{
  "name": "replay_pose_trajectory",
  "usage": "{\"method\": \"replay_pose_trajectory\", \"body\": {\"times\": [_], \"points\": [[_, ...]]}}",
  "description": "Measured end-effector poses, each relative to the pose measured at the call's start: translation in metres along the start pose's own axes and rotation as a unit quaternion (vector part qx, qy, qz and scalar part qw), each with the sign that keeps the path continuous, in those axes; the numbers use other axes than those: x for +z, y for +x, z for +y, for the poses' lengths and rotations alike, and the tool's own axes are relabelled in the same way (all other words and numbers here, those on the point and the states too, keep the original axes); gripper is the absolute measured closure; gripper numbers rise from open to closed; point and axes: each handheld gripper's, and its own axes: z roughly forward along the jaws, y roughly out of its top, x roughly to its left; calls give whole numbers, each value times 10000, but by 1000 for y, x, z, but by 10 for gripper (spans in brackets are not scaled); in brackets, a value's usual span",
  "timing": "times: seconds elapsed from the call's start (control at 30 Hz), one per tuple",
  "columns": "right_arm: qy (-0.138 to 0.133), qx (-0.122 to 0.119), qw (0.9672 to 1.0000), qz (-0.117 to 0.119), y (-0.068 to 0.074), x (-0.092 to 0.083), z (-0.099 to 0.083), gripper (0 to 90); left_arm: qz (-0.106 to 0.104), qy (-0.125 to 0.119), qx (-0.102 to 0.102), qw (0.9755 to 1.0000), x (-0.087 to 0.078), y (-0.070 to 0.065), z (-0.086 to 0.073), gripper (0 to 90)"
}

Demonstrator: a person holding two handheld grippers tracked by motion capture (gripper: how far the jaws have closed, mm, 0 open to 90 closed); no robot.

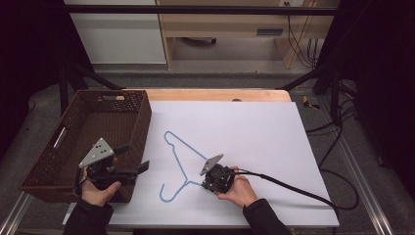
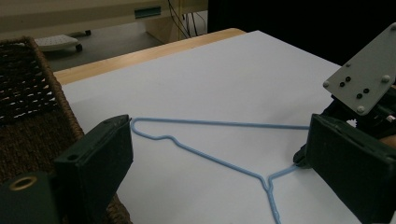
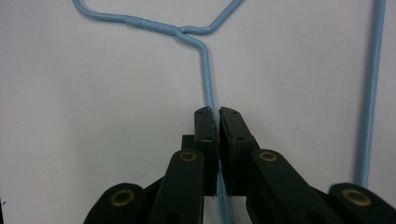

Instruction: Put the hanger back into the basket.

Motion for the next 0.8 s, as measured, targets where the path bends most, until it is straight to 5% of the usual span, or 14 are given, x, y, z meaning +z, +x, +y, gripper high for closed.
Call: {"method": "replay_pose_trajectory", "body": {"times": [0.8], "points": [[-694,344,9963,361,-6,-23,2,876,-137,52,75,9999,4,-9,0,60]]}}
